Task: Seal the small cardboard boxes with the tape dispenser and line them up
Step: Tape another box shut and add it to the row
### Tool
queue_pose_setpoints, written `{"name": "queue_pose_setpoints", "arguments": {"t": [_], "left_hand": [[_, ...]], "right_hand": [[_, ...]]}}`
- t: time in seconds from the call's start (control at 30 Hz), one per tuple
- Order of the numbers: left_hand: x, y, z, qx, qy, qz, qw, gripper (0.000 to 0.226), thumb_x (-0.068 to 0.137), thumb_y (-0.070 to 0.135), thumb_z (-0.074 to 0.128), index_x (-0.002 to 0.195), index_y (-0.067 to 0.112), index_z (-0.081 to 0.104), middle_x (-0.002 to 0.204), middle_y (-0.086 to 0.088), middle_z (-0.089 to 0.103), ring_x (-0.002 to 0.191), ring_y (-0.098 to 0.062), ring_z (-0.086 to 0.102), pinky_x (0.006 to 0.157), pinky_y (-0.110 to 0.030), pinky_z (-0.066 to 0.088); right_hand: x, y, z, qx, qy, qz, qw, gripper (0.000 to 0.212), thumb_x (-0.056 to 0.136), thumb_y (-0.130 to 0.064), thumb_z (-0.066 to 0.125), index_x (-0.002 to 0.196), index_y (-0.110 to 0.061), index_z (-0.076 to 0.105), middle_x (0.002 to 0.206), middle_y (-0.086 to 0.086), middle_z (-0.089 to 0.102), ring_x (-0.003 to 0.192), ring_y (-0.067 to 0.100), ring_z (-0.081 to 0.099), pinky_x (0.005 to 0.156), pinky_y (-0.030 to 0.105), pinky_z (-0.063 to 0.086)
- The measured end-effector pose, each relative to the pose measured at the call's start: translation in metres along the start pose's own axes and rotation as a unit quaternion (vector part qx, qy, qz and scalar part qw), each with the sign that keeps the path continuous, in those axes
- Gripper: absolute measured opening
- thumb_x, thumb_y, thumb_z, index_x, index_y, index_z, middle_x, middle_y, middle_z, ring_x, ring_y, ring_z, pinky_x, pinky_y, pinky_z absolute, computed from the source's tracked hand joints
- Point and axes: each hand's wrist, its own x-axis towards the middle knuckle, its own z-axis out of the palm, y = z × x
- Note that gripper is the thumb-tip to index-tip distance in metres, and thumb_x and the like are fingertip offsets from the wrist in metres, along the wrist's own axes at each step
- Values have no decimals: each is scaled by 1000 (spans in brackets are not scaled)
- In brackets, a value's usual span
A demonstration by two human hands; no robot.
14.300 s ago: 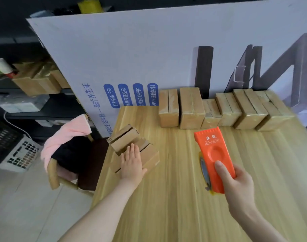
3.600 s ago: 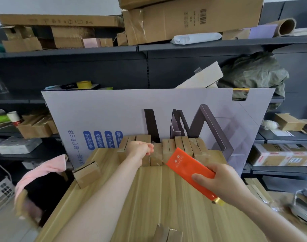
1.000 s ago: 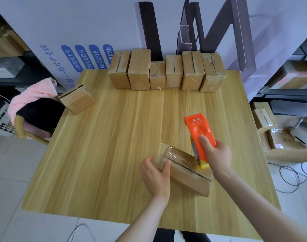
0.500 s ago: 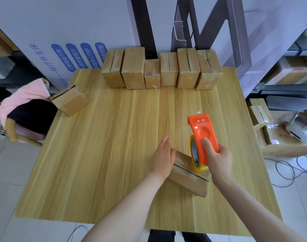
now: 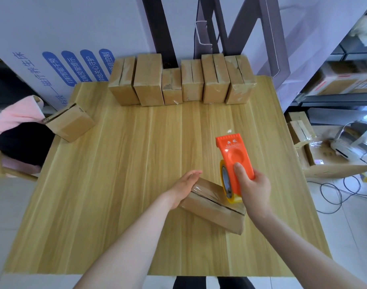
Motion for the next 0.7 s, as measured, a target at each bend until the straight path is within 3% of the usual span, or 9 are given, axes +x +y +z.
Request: {"name": "queue_pose_setpoints", "arguments": {"t": [0.03, 0.1, 0.17, 0.33, 0.4, 0.47, 0.57, 0.63, 0.7], "left_hand": [[-1, 1, -1, -13, -9, -9, 1000, 43, 96, 58, 38, 130, 37, 52, 133, 10, 50, 122, -12, 49, 107, -34, 40], [-4, 2, 1, -62, -9, -34, 997, 42, 94, 58, 42, 128, 36, 53, 119, 8, 62, 104, -9, 61, 87, -26, 52], [-6, -3, 2, -119, -4, -59, 991, 45, 92, 59, 47, 128, 33, 54, 106, 3, 69, 91, -12, 67, 73, -26, 54], [-2, -23, 3, -216, -3, -73, 974, 61, 83, 75, 30, 127, 41, 56, 117, -2, 69, 108, -20, 66, 94, -38, 52], [-1, -32, 6, -263, 29, -81, 961, 62, 90, 70, 23, 125, 34, 60, 107, 1, 73, 103, -17, 67, 89, -33, 52], [-5, -38, 11, -276, 68, -92, 954, 55, 97, 59, 30, 117, 22, 66, 93, 1, 75, 93, -15, 68, 82, -29, 51], [-13, -37, 11, -205, 78, -75, 973, 36, 101, 43, 40, 101, 23, 71, 95, 2, 75, 91, -13, 67, 85, -29, 51], [-10, -33, 6, -109, 125, -13, 986, 32, 102, 32, 40, 121, 22, 64, 124, 1, 65, 112, -11, 60, 100, -28, 44], [-9, -18, 3, 31, 214, 71, 974, 36, 102, 23, 41, 136, 17, 53, 139, 3, 54, 127, -10, 49, 107, -25, 35]], "right_hand": [[-1, -1, -1, 2, 0, 0, 1000, 34, 93, -24, 60, 67, -3, 56, 53, 4, 50, 31, 1, 47, 33, 12, 35], [-2, -1, -1, 3, 3, -4, 1000, 35, 94, -23, 59, 65, -5, 54, 53, 4, 49, 31, 0, 46, 33, 11, 34], [-4, -2, -1, 8, 1, -7, 1000, 34, 94, -22, 59, 65, -5, 53, 52, 4, 49, 31, 0, 47, 33, 11, 34], [-6, 2, 0, 10, 13, -19, 1000, 33, 94, -21, 59, 66, -4, 52, 50, 3, 49, 31, 0, 47, 33, 11, 34], [-7, 4, 1, 9, 15, -26, 1000, 33, 94, -21, 60, 66, -4, 52, 49, 1, 48, 32, 1, 46, 34, 11, 34], [-9, 7, 2, 7, 15, -31, 999, 33, 93, -22, 60, 65, -5, 52, 47, -3, 48, 32, 1, 45, 35, 10, 33], [-11, 12, 2, 12, 16, -33, 999, 31, 92, -23, 62, 70, -2, 56, 49, -2, 53, 37, 2, 50, 36, 11, 36], [-12, 16, 1, 0, 16, -35, 999, 31, 91, -28, 63, 76, 0, 60, 60, 7, 57, 47, 11, 56, 39, 14, 40], [-11, 15, 1, -3, 11, -30, 999, 29, 91, -29, 63, 78, -4, 61, 64, 9, 59, 47, 6, 56, 39, 14, 42]]}}
